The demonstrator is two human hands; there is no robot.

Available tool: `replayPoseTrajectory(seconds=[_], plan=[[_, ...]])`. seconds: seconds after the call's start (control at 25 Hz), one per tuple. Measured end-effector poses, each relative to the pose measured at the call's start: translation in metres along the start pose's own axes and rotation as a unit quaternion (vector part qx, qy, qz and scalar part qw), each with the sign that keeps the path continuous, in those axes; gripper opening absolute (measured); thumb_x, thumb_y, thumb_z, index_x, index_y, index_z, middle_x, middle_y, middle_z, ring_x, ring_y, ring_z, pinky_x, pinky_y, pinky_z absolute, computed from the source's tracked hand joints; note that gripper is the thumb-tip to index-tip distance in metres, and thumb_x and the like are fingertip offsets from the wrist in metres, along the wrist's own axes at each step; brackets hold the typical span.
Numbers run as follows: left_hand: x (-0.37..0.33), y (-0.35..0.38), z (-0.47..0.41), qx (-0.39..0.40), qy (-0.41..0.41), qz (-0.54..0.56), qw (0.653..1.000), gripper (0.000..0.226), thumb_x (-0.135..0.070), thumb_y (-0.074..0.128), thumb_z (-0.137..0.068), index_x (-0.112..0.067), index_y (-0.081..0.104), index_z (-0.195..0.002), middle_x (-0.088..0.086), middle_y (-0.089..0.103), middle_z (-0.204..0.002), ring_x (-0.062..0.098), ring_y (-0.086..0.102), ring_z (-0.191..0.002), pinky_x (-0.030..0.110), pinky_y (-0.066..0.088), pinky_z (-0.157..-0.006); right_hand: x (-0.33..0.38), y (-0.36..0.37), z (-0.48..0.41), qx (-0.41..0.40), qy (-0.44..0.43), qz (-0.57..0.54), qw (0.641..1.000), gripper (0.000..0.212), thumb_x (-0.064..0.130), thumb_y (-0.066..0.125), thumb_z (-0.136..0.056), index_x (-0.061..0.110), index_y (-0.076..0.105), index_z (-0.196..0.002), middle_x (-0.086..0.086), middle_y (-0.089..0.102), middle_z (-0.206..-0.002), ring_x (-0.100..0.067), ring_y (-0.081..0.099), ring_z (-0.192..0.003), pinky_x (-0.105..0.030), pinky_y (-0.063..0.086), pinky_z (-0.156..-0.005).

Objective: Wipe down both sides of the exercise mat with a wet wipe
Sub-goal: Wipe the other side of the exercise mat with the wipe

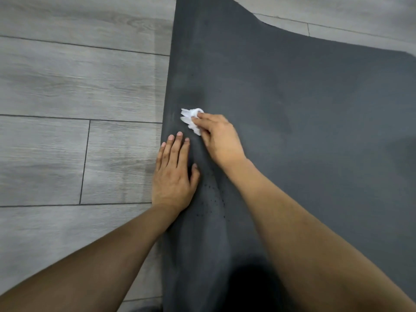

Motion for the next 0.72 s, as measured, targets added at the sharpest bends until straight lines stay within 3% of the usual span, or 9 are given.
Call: replayPoseTrajectory(seconds=[0.08,0.12,0.2,0.28,0.4,0.48,0.52,0.6,0.72], plan=[[0.000,-0.002,-0.001,0.000,-0.003,0.012,1.000,0.058,-0.030,0.046,-0.098,-0.002,0.044,-0.149,0.014,0.032,-0.164,0.028,0.024,-0.155,0.045,0.017,-0.128,-0.066,-0.053,0.035,-0.079,0.089,0.041,0.992,0.026,-0.001,0.059,-0.086,0.006,0.074,-0.106,-0.005,0.071,-0.115,-0.019,0.062,-0.101,-0.019,0.047,-0.090],[0.000,-0.004,-0.001,-0.005,-0.007,0.023,1.000,0.055,-0.028,0.046,-0.098,-0.002,0.046,-0.146,0.014,0.033,-0.164,0.028,0.024,-0.155,0.045,0.017,-0.127,-0.105,-0.078,0.060,-0.103,0.161,0.072,0.979,0.027,-0.001,0.054,-0.088,0.006,0.074,-0.106,-0.004,0.070,-0.115,-0.018,0.062,-0.102,-0.017,0.045,-0.086],[0.000,-0.006,0.000,-0.010,-0.010,0.054,0.998,0.049,-0.019,0.044,-0.094,-0.003,0.050,-0.140,0.014,0.036,-0.162,0.030,0.026,-0.153,0.046,0.020,-0.127,-0.162,-0.111,0.114,-0.107,0.324,0.153,0.927,0.029,0.009,0.045,-0.093,0.006,0.071,-0.107,-0.012,0.069,-0.115,-0.034,0.062,-0.102,-0.033,0.046,-0.083],[0.004,-0.008,0.002,-0.014,-0.017,0.082,0.996,0.044,-0.010,0.046,-0.089,-0.003,0.053,-0.132,0.016,0.040,-0.156,0.033,0.031,-0.150,0.049,0.024,-0.124,-0.181,-0.114,0.140,-0.118,0.405,0.147,0.895,0.031,0.016,0.042,-0.097,0.008,0.069,-0.112,-0.015,0.066,-0.117,-0.039,0.059,-0.104,-0.037,0.046,-0.083],[-0.003,-0.027,0.003,-0.028,0.006,0.072,0.997,0.029,-0.008,0.055,-0.089,-0.006,0.063,-0.117,0.017,0.054,-0.134,0.037,0.046,-0.135,0.047,0.036,-0.115,-0.177,-0.114,0.132,-0.133,0.415,0.099,0.894,0.030,0.015,0.045,-0.100,0.012,0.068,-0.120,-0.009,0.065,-0.124,-0.031,0.058,-0.112,-0.026,0.040,-0.085],[-0.015,-0.042,0.016,-0.013,0.055,0.018,0.998,0.028,-0.017,0.055,-0.092,-0.010,0.066,-0.118,0.012,0.059,-0.126,0.036,0.051,-0.126,0.046,0.040,-0.107,-0.176,-0.116,0.128,-0.113,0.394,0.101,0.907,0.030,0.014,0.046,-0.100,0.011,0.067,-0.121,-0.010,0.065,-0.125,-0.032,0.057,-0.114,-0.027,0.040,-0.088],[-0.019,-0.045,0.031,0.019,0.073,-0.003,0.997,0.037,-0.023,0.052,-0.095,-0.011,0.063,-0.128,0.011,0.057,-0.135,0.035,0.049,-0.131,0.046,0.039,-0.109,-0.178,-0.115,0.129,-0.105,0.393,0.103,0.908,0.030,0.014,0.046,-0.100,0.010,0.067,-0.121,-0.010,0.065,-0.124,-0.034,0.057,-0.113,-0.028,0.041,-0.089],[-0.018,-0.040,0.070,0.083,0.081,-0.026,0.993,0.057,-0.032,0.044,-0.100,-0.013,0.042,-0.154,0.008,0.035,-0.162,0.030,0.029,-0.152,0.046,0.032,-0.120,-0.180,-0.115,0.134,-0.120,0.414,0.086,0.898,0.030,0.014,0.046,-0.099,0.011,0.067,-0.121,-0.011,0.066,-0.122,-0.033,0.058,-0.112,-0.026,0.040,-0.087],[-0.004,-0.015,0.102,0.119,0.075,-0.048,0.989,0.064,-0.035,0.034,-0.105,-0.014,0.018,-0.163,0.006,0.009,-0.172,0.025,0.007,-0.159,0.049,0.026,-0.124,-0.160,-0.107,0.128,-0.188,0.433,0.032,0.881,0.029,0.011,0.048,-0.098,0.011,0.068,-0.119,-0.002,0.067,-0.123,-0.017,0.062,-0.110,-0.008,0.033,-0.083]])
Point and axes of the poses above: each hand's wrist, its own z-axis away from the middle knuckle, its own y-axis out of the palm, x = y × z, the point moved 10 cm from there along -z, towards the middle knuckle
